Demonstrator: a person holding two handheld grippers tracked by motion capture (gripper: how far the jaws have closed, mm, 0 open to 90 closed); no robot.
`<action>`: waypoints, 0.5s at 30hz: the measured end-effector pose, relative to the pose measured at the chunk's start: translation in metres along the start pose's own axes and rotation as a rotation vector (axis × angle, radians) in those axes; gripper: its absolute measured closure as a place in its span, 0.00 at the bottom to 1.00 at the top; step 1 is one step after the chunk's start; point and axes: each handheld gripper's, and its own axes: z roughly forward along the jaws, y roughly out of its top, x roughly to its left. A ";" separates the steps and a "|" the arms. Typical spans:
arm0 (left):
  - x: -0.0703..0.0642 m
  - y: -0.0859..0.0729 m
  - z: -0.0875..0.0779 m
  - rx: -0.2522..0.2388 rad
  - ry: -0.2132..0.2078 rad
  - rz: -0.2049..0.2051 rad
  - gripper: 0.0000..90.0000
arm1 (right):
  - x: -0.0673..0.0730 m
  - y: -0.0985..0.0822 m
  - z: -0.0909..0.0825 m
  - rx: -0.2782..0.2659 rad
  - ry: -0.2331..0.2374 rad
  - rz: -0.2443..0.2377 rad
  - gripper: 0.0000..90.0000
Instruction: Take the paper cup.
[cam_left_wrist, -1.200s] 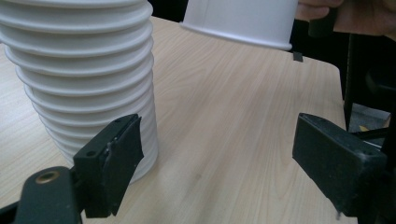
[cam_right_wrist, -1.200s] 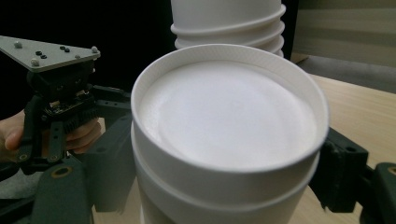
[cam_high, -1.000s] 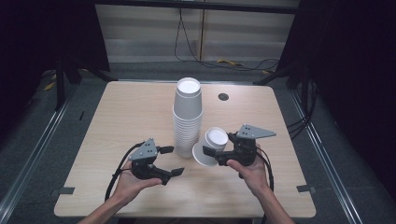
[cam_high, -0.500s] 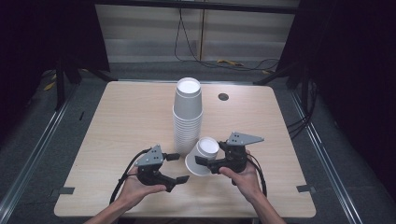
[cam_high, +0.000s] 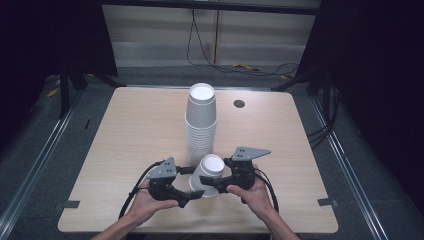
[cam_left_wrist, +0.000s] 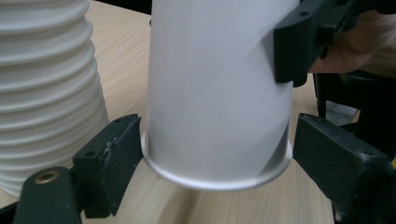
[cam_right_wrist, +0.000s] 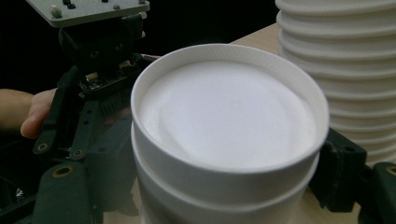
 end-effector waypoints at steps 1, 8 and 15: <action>0.000 0.000 0.000 0.000 0.000 0.000 0.17 | 0.000 0.000 0.000 0.000 0.000 0.000 0.24; -0.001 -0.005 0.004 0.000 -0.005 -0.015 0.16 | 0.002 -0.002 0.005 0.008 0.018 0.004 0.24; -0.001 -0.005 0.007 -0.001 -0.022 -0.032 0.12 | 0.007 -0.003 0.010 0.015 0.031 -0.003 0.24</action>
